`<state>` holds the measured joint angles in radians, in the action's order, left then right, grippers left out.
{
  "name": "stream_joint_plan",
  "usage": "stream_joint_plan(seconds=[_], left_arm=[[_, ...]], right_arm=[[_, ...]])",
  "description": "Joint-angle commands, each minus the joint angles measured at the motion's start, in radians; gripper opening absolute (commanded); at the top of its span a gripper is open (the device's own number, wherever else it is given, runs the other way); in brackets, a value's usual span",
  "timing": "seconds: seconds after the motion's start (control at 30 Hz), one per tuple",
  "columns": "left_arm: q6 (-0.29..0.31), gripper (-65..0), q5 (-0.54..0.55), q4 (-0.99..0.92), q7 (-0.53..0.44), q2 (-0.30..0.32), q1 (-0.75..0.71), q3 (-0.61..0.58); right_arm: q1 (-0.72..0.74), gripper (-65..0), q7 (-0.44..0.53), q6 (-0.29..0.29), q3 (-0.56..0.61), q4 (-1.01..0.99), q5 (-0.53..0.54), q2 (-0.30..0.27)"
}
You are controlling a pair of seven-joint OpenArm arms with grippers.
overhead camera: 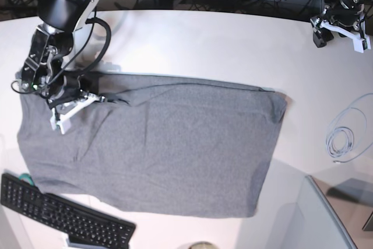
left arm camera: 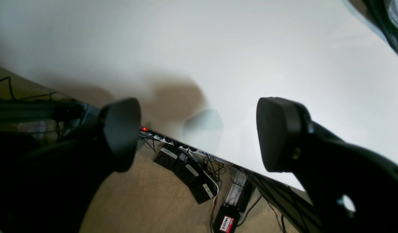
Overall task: Layout the t-shirt on the table in an organized manner, then fold the t-shirt properly
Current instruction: 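Move the right gripper to the shirt edge and grasp the fabric, then lower the left gripper to the shirt corner and grasp it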
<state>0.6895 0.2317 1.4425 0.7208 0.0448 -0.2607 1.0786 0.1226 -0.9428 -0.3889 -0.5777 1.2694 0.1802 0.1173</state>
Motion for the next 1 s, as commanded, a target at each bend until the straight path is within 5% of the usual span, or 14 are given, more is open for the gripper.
stream_joint_plan(seconds=[0.0, 0.4, 0.67, 0.83, 0.97], left_arm=[[0.009, -11.7, 0.01, 0.02, -0.02, 0.014, -0.004, 0.008], [0.009, -11.7, 0.01, 0.02, -0.02, 0.014, -0.004, 0.008], [0.009, -11.7, 0.01, 0.02, -0.02, 0.014, -0.002, 0.005], [0.009, -11.7, 0.01, 0.057, -0.02, 0.01, -0.001, -0.013], [0.009, -11.8, 0.01, 0.151, -0.019, 0.007, -0.018, -0.148]], right_arm=[[0.036, -64.8, 0.015, 0.0, 0.005, 0.01, 0.012, -0.003], [0.205, -64.8, 0.058, 0.008, 0.005, -0.167, 0.012, -0.003], [0.346, -65.0, 0.19, 0.057, 0.008, -0.325, 0.012, 0.006], [0.374, -65.0, 0.147, -0.075, 0.009, -0.236, 0.011, -0.017], [0.254, -65.0, 0.058, -0.111, 0.009, -0.023, 0.011, -0.029]])
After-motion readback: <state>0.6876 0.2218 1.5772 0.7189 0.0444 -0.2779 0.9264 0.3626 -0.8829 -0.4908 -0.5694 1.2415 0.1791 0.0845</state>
